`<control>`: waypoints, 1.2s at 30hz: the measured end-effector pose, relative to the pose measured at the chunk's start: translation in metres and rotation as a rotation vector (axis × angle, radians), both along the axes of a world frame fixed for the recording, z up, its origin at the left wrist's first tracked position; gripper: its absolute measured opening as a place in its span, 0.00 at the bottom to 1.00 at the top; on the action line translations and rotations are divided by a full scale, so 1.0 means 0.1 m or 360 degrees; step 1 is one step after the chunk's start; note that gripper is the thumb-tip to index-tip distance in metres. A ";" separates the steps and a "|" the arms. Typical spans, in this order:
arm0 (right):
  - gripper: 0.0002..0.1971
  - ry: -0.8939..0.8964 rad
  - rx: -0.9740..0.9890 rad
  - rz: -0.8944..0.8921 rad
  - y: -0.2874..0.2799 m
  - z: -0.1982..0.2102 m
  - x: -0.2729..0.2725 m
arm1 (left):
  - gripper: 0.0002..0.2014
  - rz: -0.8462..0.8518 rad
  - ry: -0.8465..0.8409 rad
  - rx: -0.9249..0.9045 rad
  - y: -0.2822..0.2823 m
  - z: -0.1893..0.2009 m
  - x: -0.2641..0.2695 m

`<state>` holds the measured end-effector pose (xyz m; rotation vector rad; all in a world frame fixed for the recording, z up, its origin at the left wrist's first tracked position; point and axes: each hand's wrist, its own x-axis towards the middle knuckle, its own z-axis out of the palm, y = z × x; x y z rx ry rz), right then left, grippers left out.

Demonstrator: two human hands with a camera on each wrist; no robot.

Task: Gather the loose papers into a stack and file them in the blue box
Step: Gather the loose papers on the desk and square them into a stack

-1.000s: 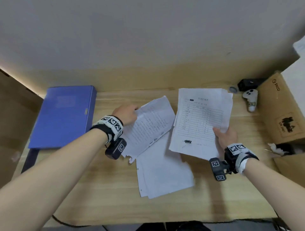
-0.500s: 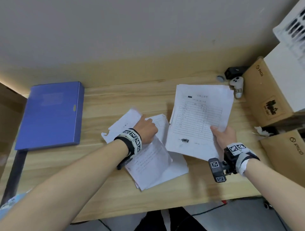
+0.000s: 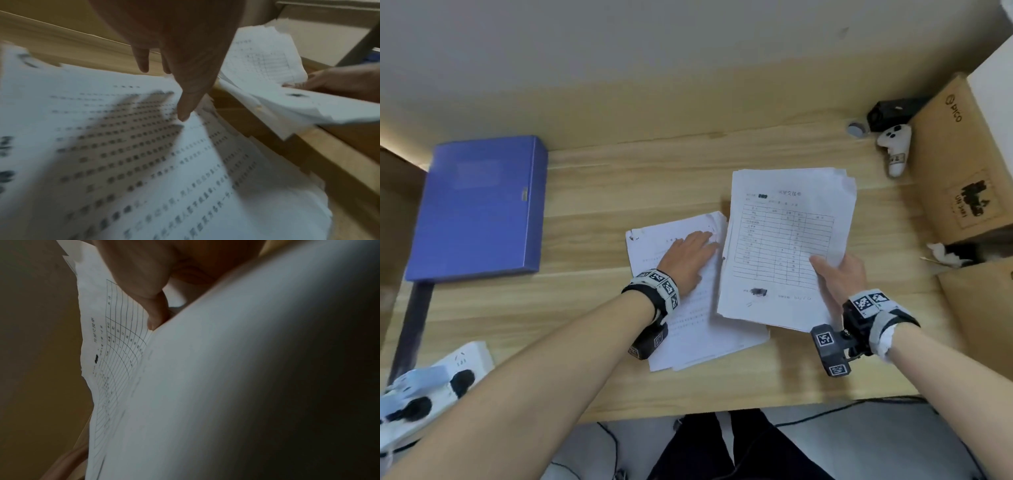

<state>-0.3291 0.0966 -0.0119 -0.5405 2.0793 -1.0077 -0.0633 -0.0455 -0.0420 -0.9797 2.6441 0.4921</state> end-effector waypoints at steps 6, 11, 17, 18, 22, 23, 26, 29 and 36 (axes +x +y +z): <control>0.14 -0.0041 -0.0007 0.0383 -0.27 -0.03 0.30 | 0.34 0.0612 -0.0034 0.0087 0.04 0.24 0.55; 0.15 -0.0064 0.0034 0.0699 -0.49 -0.14 0.67 | 0.18 0.1279 0.0038 0.0265 0.26 0.25 0.91; 0.17 0.0041 0.0177 0.0875 -0.57 -0.47 0.97 | 0.12 0.1922 0.0539 0.0786 0.46 0.16 0.98; 0.18 0.0086 0.0229 0.0903 -0.58 -0.53 0.99 | 0.16 0.1970 0.0603 0.0832 0.46 0.14 0.97; 0.22 0.0214 0.0371 0.0920 -0.62 -0.63 1.06 | 0.16 0.2081 0.0802 0.0828 0.42 0.07 0.96; 0.22 0.0229 0.0373 0.0932 -0.63 -0.63 1.08 | 0.15 0.2090 0.0850 0.0819 0.42 0.04 0.96; 0.20 0.0222 0.0336 0.0987 -0.61 -0.64 1.10 | 0.18 0.2104 0.0919 0.0850 0.45 0.00 0.94; 0.21 0.0250 0.0357 0.1116 -0.57 -0.60 1.12 | 0.24 0.2053 0.0969 0.0965 0.48 -0.04 0.87; 0.22 0.0395 0.0378 0.1201 -0.59 -0.57 1.08 | 0.16 0.2187 0.0921 0.1095 0.48 -0.16 0.77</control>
